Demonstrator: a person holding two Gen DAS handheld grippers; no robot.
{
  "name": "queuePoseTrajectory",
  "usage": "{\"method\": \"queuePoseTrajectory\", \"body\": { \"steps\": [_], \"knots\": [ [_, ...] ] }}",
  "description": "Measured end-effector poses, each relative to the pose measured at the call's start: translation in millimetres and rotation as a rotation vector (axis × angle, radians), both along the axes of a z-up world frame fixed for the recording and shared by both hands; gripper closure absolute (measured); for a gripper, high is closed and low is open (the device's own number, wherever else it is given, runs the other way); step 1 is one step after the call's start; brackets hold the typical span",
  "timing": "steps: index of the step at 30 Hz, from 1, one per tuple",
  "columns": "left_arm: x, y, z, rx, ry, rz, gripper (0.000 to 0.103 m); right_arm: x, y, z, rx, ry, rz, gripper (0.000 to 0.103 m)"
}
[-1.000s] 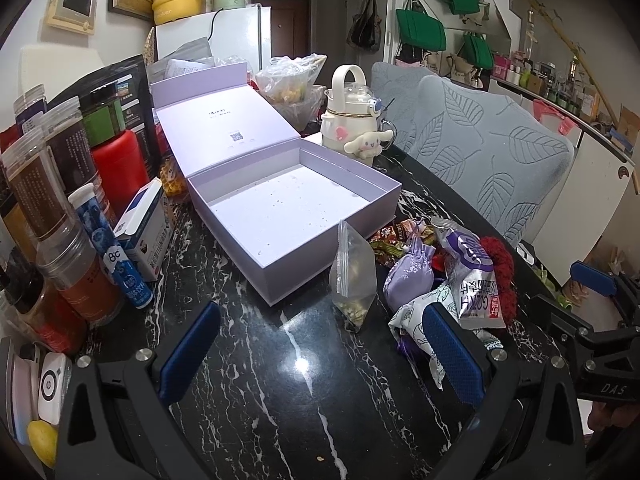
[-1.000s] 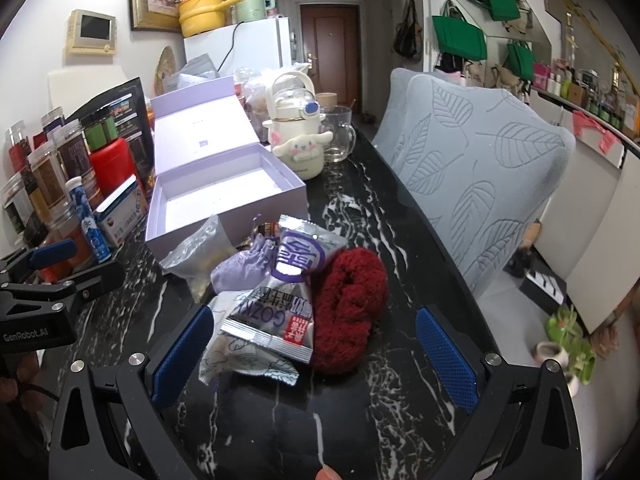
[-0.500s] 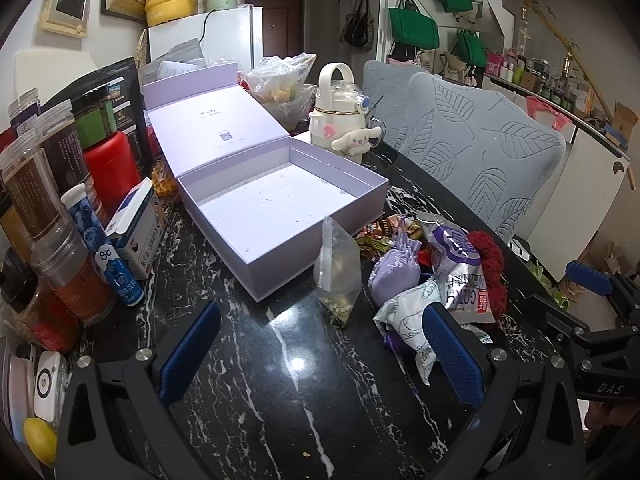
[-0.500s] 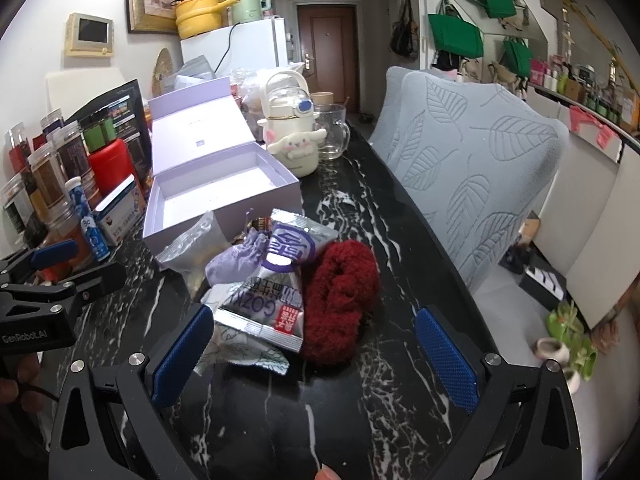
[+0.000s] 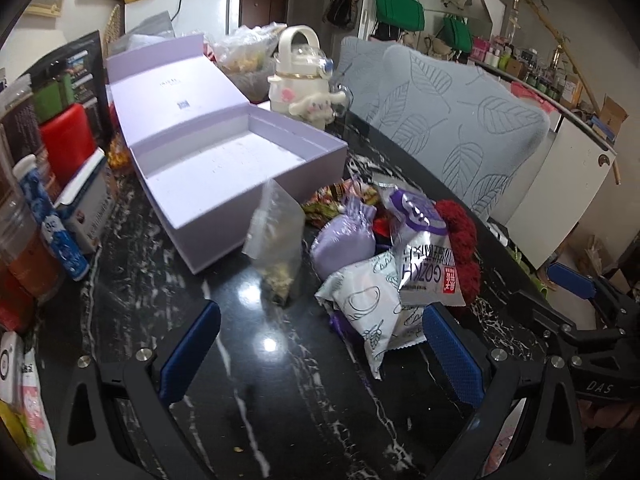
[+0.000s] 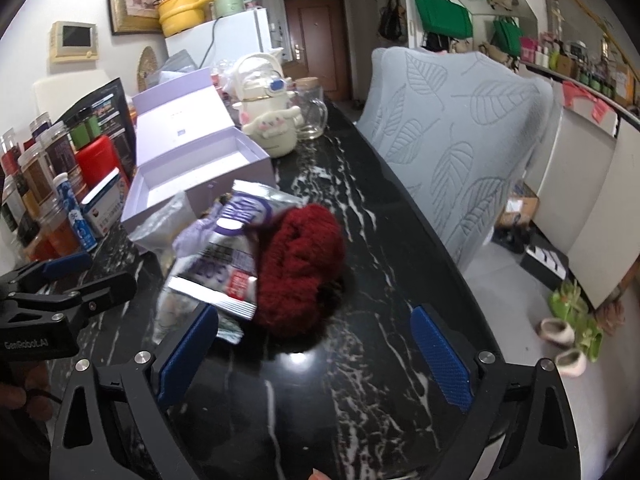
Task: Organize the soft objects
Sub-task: 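Grasp the white leaf-print pouch with the left tool while the right tool grasps the red fuzzy item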
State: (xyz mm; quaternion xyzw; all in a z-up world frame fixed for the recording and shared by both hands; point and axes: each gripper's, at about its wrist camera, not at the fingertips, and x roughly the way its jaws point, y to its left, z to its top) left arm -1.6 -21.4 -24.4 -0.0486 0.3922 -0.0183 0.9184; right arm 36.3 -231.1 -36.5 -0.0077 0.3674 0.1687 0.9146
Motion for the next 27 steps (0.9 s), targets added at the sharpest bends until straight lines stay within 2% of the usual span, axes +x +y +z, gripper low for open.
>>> {"method": "queuePoseTrajectory", "body": {
  "steps": [6,14,19,27],
  "knots": [
    [12,-14,-15,0.017,0.037,0.013,0.000,8,-17,-13,0.008,0.032,-0.015,0.008],
    [19,-11,-17,0.060,0.021,0.109,0.000,23,-27,-23,0.020,0.053,-0.009,0.008],
    [32,-6,-29,0.055,0.071,0.140,0.000,36,-26,-24,0.029,0.044,0.010,0.008],
    [46,-14,-26,0.026,0.089,0.097,0.000,56,-20,-24,0.047,0.043,0.059,0.008]
  ]
}}
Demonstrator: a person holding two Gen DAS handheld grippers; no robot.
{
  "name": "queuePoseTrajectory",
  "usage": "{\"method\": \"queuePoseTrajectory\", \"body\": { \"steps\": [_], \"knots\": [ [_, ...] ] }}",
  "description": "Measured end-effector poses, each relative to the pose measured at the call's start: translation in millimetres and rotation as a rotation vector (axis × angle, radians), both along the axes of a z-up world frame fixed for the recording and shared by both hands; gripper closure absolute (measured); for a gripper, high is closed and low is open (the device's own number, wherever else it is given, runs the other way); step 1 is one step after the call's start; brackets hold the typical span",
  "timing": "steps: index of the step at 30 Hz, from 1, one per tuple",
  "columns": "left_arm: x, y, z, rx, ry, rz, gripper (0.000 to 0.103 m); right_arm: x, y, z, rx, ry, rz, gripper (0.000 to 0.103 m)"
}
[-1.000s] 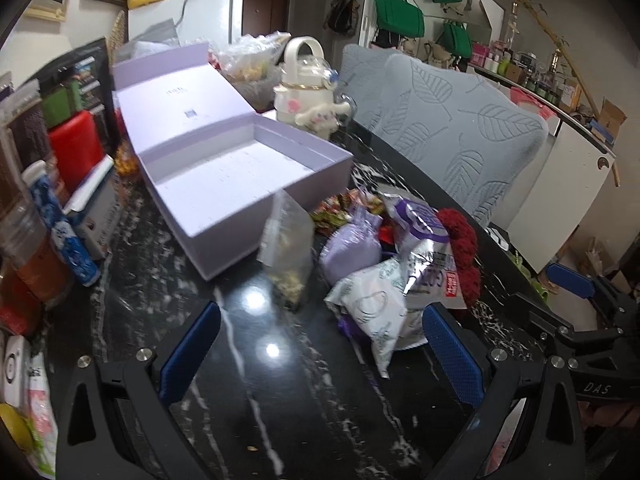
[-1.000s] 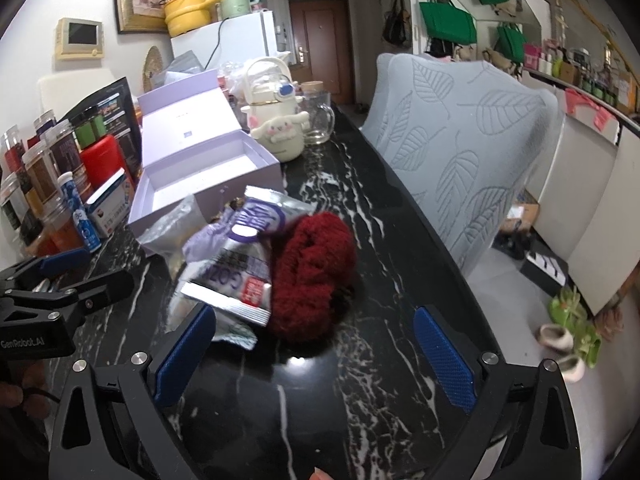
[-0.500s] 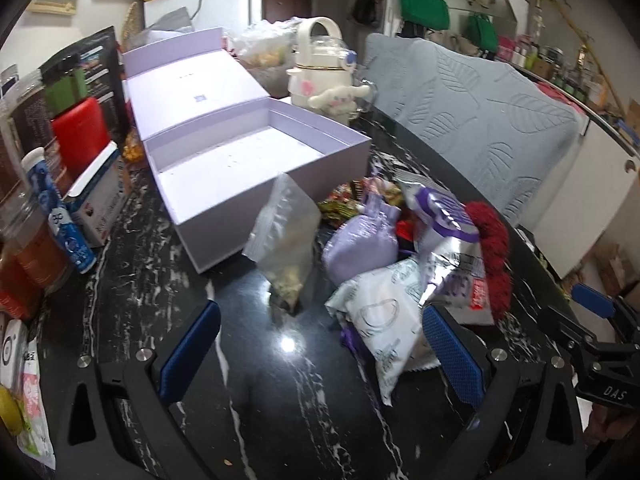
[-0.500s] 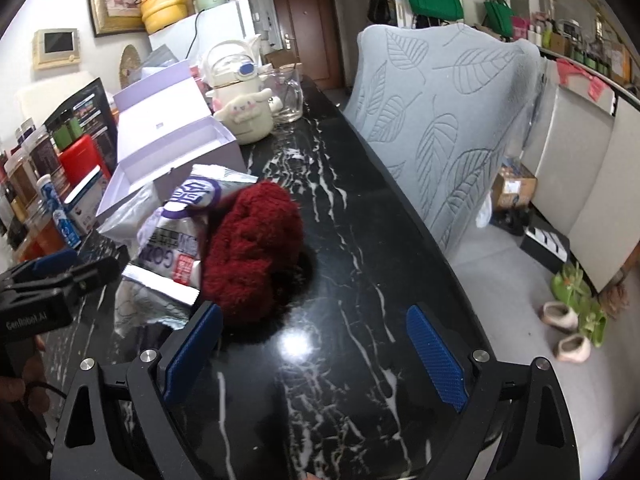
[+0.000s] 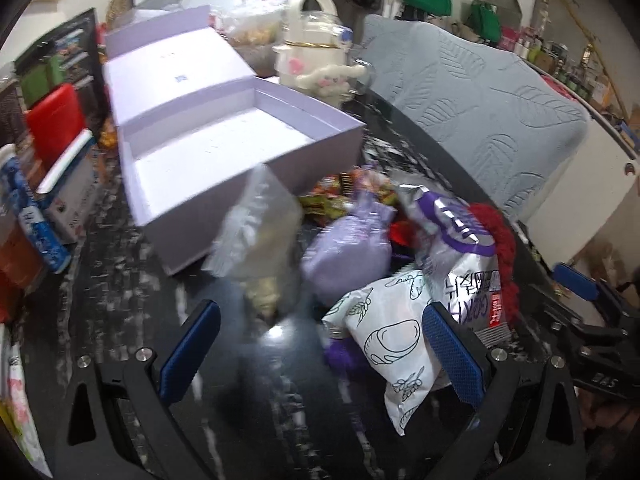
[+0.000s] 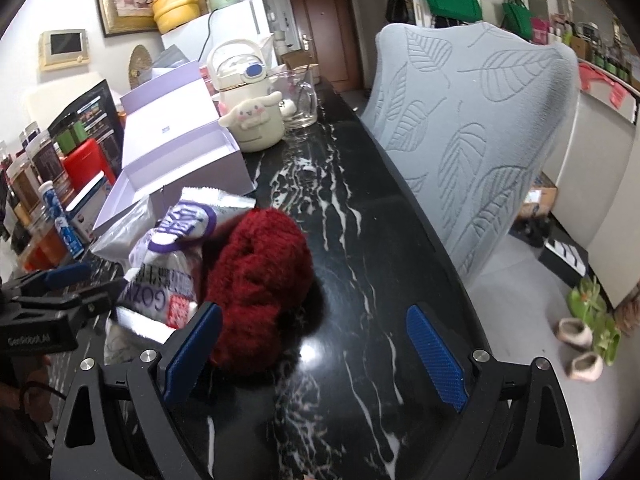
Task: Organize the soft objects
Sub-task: 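Grasp the white leaf-print pouch with the left tool while the right tool grasps the red fuzzy item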
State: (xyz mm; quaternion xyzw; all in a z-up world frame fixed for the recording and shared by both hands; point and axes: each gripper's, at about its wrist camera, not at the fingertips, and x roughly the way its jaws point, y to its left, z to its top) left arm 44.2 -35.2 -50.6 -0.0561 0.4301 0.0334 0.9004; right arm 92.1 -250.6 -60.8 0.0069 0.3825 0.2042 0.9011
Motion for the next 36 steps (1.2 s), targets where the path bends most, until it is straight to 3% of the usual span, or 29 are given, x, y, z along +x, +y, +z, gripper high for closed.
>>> {"method": "queuePoseTrajectory", "body": {
  "steps": [4,14,19,22,27,30,32,36],
  "knots": [
    [8,-10,-1,-0.058,0.023,-0.061,0.000,6,0,-2,0.005,0.009,0.019,0.008],
    [21,-25,-6,-0.111,0.037,-0.122,0.000,13,-16,-7,0.026,0.037,0.002,0.008],
    [23,-33,-3,-0.085,0.018,-0.144,0.022,10,-25,-9,0.002,0.042,-0.019,0.008],
    [21,-40,0,-0.082,0.001,-0.176,0.029,12,-30,-12,0.002,0.055,-0.035,0.008],
    [26,-45,-2,-0.116,0.006,-0.211,0.030,16,-34,-11,0.003,0.049,-0.058,0.008],
    [41,-42,-22,-0.197,0.111,-0.221,0.030,19,-35,-9,0.005,0.040,-0.053,0.008],
    [47,-39,-35,-0.268,0.158,-0.221,0.040,21,-34,-8,0.010,0.039,-0.042,0.008],
    [47,-47,-31,-0.220,0.114,-0.247,0.049,28,-26,-7,0.001,0.033,-0.006,0.008]
  ]
}}
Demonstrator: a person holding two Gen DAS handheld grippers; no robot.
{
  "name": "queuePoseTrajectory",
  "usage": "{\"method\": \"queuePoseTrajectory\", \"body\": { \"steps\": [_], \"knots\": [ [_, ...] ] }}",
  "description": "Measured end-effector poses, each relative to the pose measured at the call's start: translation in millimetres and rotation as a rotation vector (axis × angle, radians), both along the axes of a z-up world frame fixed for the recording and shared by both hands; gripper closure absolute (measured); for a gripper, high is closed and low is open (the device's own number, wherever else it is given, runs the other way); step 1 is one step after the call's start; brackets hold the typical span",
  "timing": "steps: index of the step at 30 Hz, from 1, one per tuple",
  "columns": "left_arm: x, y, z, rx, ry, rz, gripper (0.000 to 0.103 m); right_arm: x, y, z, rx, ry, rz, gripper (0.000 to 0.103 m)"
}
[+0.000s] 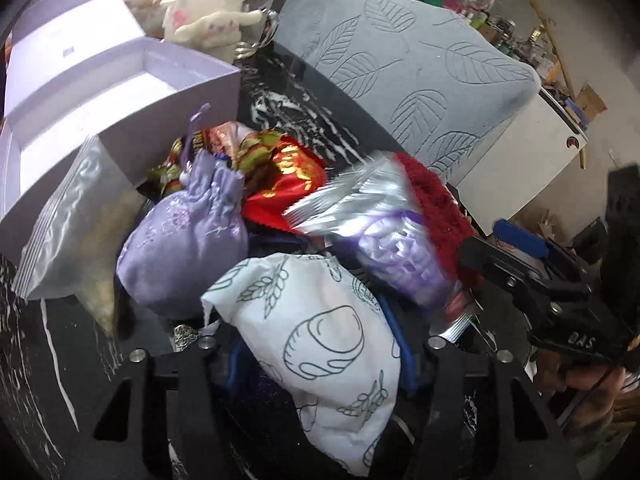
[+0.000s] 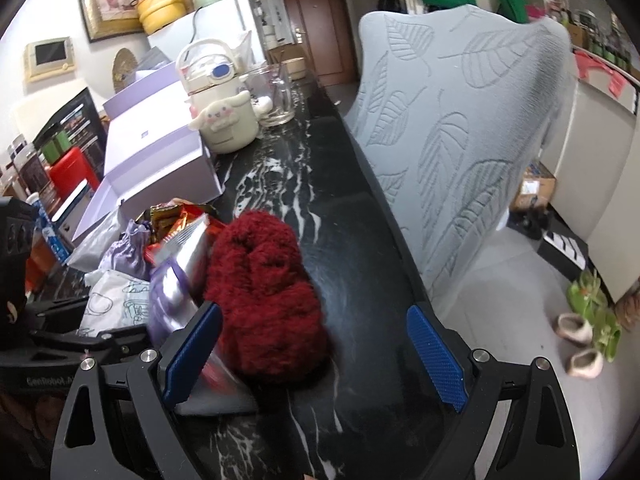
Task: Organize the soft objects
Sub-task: 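Grasp the white leaf-print pouch with the left tool while the right tool grasps the red fuzzy item, then carry the white pouch with the left tool while the right tool carries the red item toward the lavender box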
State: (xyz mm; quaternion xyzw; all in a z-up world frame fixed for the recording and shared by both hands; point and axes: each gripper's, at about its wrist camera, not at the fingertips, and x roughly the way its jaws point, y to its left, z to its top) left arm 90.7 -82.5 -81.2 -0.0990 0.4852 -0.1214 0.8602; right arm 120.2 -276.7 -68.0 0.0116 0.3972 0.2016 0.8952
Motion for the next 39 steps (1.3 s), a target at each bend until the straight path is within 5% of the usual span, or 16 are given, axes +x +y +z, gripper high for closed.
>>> {"method": "queuePoseTrajectory", "body": {
  "steps": [5,11,15,18,26,39],
  "knots": [
    [-2,-2,4,0.020,-0.026,-0.022,0.050,12,12,-6,-0.002,0.018,0.055,0.009],
    [-6,9,5,0.018,-0.022,-0.005,0.051,21,21,-21,0.043,0.094,0.113,0.025],
    [-15,15,9,0.032,-0.035,0.008,0.051,14,22,-19,0.072,0.077,0.121,0.057],
    [-18,17,11,0.031,-0.040,0.016,0.051,7,22,-14,0.050,0.037,0.094,0.065],
    [-33,19,18,0.035,-0.077,0.023,0.051,-16,8,2,0.030,-0.029,0.008,0.067],
    [-64,26,33,0.027,-0.139,0.035,0.051,-57,17,20,0.036,-0.073,0.025,0.067]
  ]
}}
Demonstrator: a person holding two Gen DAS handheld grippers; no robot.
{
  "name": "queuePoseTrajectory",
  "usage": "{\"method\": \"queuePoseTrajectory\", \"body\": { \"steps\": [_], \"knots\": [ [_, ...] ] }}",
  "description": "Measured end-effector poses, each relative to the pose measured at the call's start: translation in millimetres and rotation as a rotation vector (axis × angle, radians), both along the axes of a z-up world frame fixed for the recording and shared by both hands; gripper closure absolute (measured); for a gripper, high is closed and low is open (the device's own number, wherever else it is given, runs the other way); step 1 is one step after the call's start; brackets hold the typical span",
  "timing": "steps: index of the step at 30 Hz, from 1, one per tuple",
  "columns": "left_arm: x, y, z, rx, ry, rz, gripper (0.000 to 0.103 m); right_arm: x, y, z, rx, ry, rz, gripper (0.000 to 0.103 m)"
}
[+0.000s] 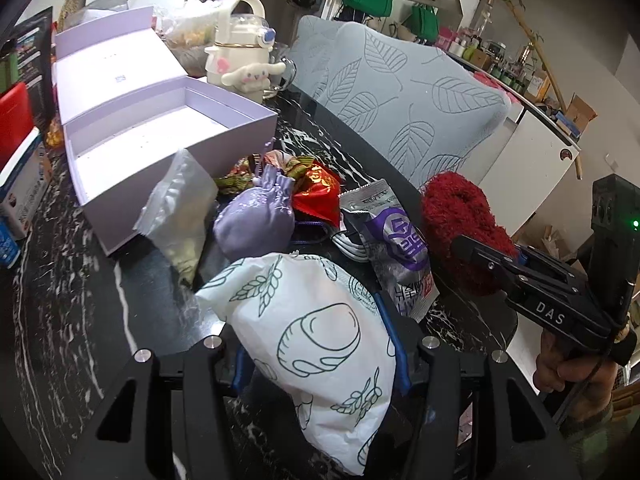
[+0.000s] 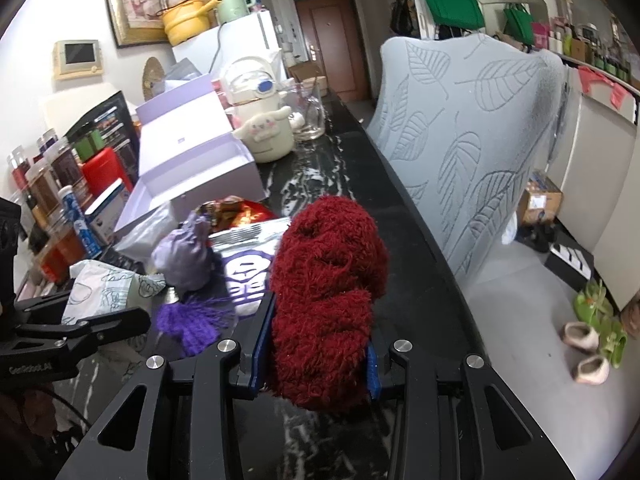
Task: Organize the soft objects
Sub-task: 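Carry the white pouch with the left tool while the right tool carries the red item toward the lavender box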
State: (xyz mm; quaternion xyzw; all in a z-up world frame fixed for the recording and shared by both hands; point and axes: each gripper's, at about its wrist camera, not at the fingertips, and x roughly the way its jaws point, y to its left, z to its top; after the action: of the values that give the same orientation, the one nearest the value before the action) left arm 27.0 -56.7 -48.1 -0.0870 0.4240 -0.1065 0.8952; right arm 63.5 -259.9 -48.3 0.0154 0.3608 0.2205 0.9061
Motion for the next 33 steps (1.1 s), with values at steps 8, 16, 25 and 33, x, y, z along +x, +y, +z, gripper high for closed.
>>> {"method": "queuePoseTrajectory", "body": {
  "steps": [8,16,25,33],
  "knots": [
    [-22,14,7,-0.004,-0.032,0.039,0.051,-22,17,11,0.003,-0.030,0.063,0.067],
    [-45,34,14,0.007,-0.063,0.101,0.051,-38,49,15,0.010,-0.040,0.153,0.067],
    [-64,67,20,0.016,-0.082,0.188,0.051,-45,91,16,0.016,-0.034,0.264,0.066],
    [-74,103,26,0.025,-0.099,0.275,0.051,-45,131,16,0.016,-0.025,0.362,0.066]
  ]
}}
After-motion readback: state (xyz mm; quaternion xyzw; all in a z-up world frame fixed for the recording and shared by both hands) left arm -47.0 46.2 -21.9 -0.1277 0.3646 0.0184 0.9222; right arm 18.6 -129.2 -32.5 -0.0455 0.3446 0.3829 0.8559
